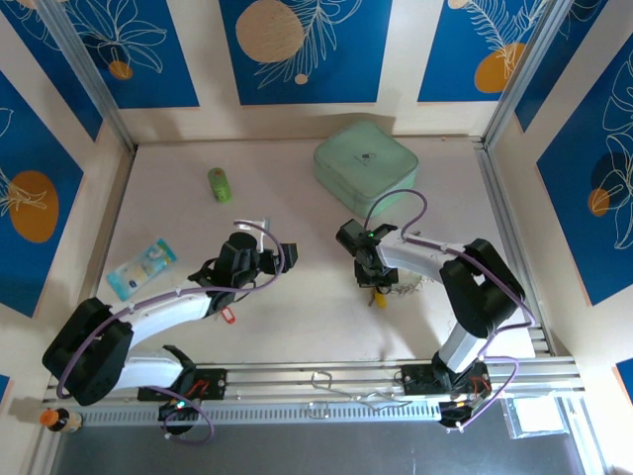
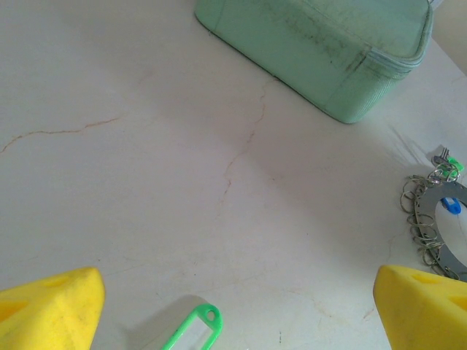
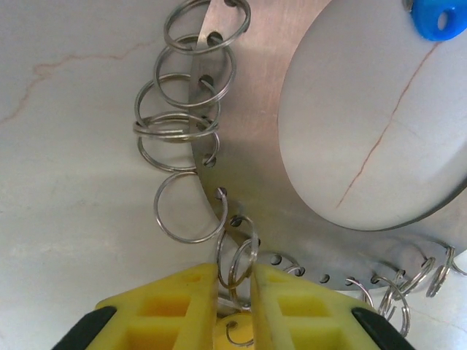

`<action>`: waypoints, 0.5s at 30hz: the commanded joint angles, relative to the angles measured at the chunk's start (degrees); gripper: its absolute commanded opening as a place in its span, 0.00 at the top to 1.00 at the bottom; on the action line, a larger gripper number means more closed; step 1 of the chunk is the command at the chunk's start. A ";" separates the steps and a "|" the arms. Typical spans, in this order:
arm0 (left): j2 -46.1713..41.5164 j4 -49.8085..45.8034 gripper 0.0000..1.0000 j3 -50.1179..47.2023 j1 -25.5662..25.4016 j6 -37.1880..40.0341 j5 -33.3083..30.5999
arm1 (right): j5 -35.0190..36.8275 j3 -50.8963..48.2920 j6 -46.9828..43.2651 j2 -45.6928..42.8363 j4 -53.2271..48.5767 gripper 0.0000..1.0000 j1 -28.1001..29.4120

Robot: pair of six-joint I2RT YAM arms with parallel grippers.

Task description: Put the keys on the keyring

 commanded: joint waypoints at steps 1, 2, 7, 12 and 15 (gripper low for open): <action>-0.32 0.87 0.06 -0.26 -0.63 -0.73 -1.24 | 1.56 1.65 0.07 0.52 -1.57 0.81 0.23; -0.39 0.77 0.06 -0.27 -0.67 -0.72 -1.32 | 1.63 1.74 0.10 0.63 -1.63 0.82 0.28; -0.99 0.48 0.06 -0.53 -0.65 -0.78 -1.50 | 2.32 2.02 -0.03 0.91 -1.90 0.86 0.32; -1.60 0.08 0.06 -0.71 -0.67 -0.92 -1.67 | 2.52 1.97 -0.52 0.30 -1.92 0.88 0.52; -1.87 -0.11 0.06 -0.73 -0.64 -1.17 -1.68 | 2.58 1.87 -1.01 0.08 -2.06 0.90 0.63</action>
